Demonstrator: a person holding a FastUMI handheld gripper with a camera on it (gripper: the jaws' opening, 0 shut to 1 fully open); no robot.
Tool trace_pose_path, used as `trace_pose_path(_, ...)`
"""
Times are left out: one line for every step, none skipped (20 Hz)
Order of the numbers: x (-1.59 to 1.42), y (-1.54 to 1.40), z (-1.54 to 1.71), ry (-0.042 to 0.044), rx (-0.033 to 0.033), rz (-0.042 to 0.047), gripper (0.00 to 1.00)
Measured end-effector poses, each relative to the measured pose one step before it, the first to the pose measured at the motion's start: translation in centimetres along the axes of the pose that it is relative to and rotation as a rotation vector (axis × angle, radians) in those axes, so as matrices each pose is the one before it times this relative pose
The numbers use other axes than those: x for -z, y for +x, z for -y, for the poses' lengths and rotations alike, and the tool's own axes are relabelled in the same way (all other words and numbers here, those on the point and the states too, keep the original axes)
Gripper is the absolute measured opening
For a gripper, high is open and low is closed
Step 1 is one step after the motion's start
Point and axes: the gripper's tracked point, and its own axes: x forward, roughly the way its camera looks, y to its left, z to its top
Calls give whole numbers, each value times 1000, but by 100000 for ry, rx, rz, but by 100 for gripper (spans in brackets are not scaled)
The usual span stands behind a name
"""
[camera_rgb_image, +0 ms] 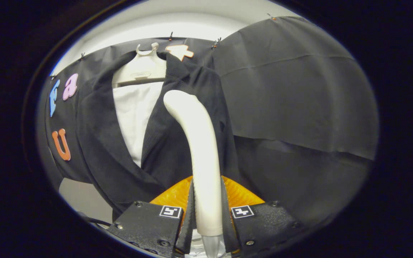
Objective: Iron the clothes twice with a garment steamer, once on the left side and once on the right side.
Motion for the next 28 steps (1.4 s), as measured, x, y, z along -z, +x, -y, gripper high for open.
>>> trace_pose_path(668, -80, 94, -617, 97, -1096, 37)
trace_pose_path(565, -31, -27, -638, 122, -924, 37)
trace_pose_path(739, 127, 105, -391, 146, -1019, 37)
trace_pose_path(592, 156, -125, -777, -224, -1120, 37)
trace_pose_path(717, -21, -86, -439, -56, -816, 37)
trace_pose_path(877, -222, -145, -813, -54, -898, 37)
trace_pose_path(886, -174, -96, -353, -162, -779, 37)
trace_pose_path(487, -32, -89, -591, -238, -926, 37)
trace_pose_path(557, 137, -76, -284, 32, -746, 37)
trace_pose_path(492, 58, -123, -398, -196, -789, 37)
trace_pose_path(562, -8, 81, -223, -256, -681, 37)
trace_pose_path(378, 130, -42, 668, -243, -820, 37)
trace_pose_path(425, 92, -18, 673, -166, -898, 37)
trace_pose_path(430, -18, -78, 170, -112, -654, 37)
trace_pose_path(550, 130, -59, -398, -77, -517, 37)
trace_pose_path(405, -22, -53, -418, -77, -479, 37)
trace_pose_path(529, 76, -56, -444, -177, -674, 37)
trace_pose_path(558, 143, -138, -445, -257, -903, 37)
trace_pose_path(638, 81, -72, -258, -114, -960, 37)
trace_pose_path(847, 128, -127, -567, -90, -1016, 37)
trace_pose_path(797, 304, -179, -560, 69, -918, 37)
trace_pose_path(787, 175, -49, -710, 137, -1089, 37)
trace_pose_path(683, 46, 105, -422, 141, -1034, 37)
trace_pose_path(591, 99, -90, -260, -124, -1069, 37)
trace_pose_path(575, 172, 14, -76, -193, -1018, 37)
trace_pose_path(527, -44, -154, -108, -270, -993, 37)
trace_pose_path(587, 152, 21, -173, -24, -736, 37)
trace_pose_path(440, 173, -6, -101, -90, -732, 37)
